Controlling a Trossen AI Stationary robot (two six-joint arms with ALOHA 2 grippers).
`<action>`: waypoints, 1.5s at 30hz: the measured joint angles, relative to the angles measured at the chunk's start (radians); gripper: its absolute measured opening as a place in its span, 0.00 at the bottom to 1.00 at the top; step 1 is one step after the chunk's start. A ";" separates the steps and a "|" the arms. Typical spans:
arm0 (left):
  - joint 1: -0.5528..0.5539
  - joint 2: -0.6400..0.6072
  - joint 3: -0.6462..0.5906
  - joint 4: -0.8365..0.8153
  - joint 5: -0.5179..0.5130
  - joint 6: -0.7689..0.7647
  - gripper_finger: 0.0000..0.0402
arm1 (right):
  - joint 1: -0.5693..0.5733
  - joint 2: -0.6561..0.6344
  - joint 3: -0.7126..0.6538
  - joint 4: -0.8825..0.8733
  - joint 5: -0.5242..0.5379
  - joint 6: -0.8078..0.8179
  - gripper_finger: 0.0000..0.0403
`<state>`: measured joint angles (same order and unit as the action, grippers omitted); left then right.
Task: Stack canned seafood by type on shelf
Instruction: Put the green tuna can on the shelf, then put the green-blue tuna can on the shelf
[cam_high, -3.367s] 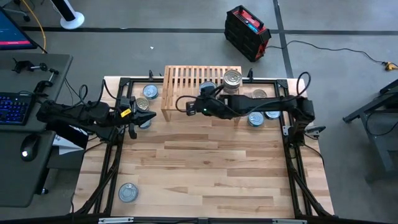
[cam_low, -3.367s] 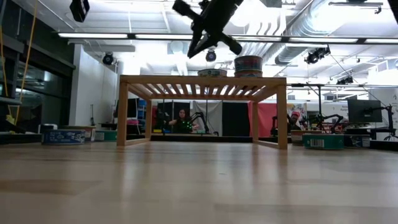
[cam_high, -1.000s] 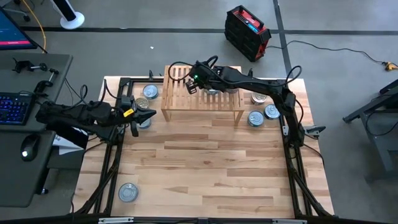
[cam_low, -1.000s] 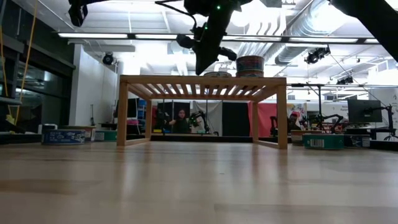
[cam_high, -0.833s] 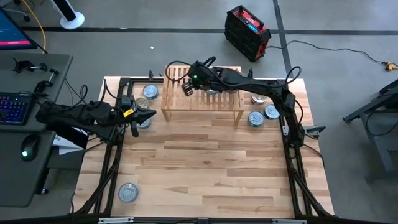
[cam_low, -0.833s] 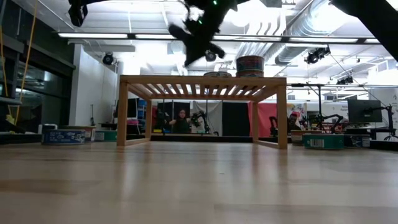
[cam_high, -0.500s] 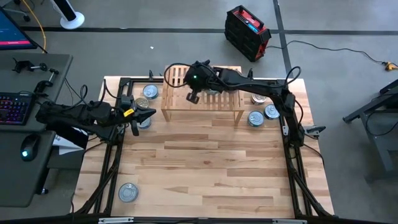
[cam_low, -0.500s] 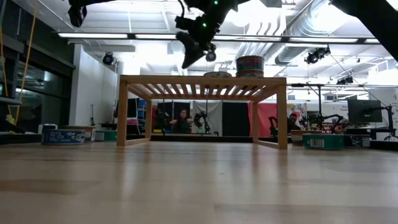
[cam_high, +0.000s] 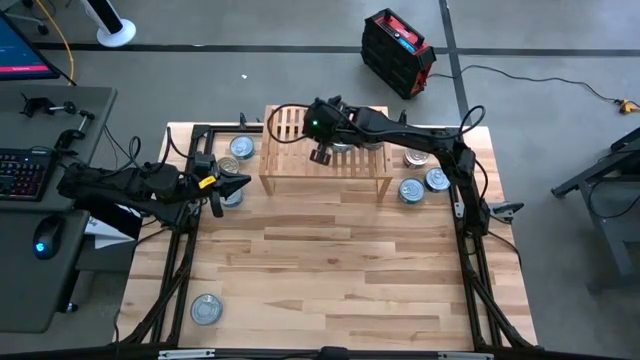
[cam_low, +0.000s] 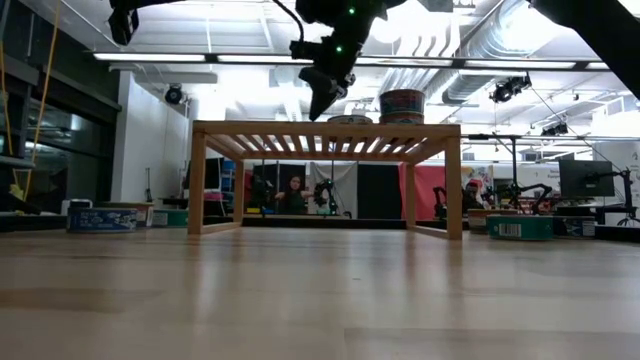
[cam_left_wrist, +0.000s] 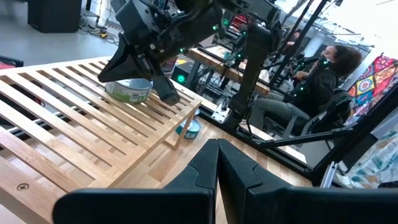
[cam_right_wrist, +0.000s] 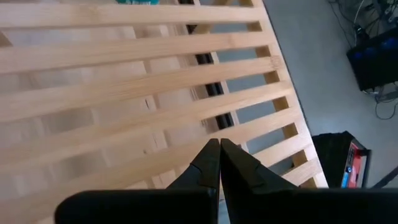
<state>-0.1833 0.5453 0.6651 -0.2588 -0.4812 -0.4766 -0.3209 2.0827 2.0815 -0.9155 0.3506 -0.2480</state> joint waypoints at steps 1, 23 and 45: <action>0.000 0.000 0.000 0.000 0.000 -0.001 0.00 | -0.001 0.000 0.000 -0.012 -0.007 -0.001 0.00; 0.000 0.000 0.000 -0.003 0.000 0.001 0.00 | -0.005 0.000 -0.001 -0.038 0.073 -0.023 0.00; 0.000 0.000 0.000 -0.049 0.066 0.033 0.00 | 0.321 -0.035 -0.002 -0.251 -0.652 0.282 0.00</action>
<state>-0.1837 0.5449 0.6655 -0.3077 -0.4155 -0.4435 0.0005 2.0479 2.0796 -1.1663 -0.3012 0.0337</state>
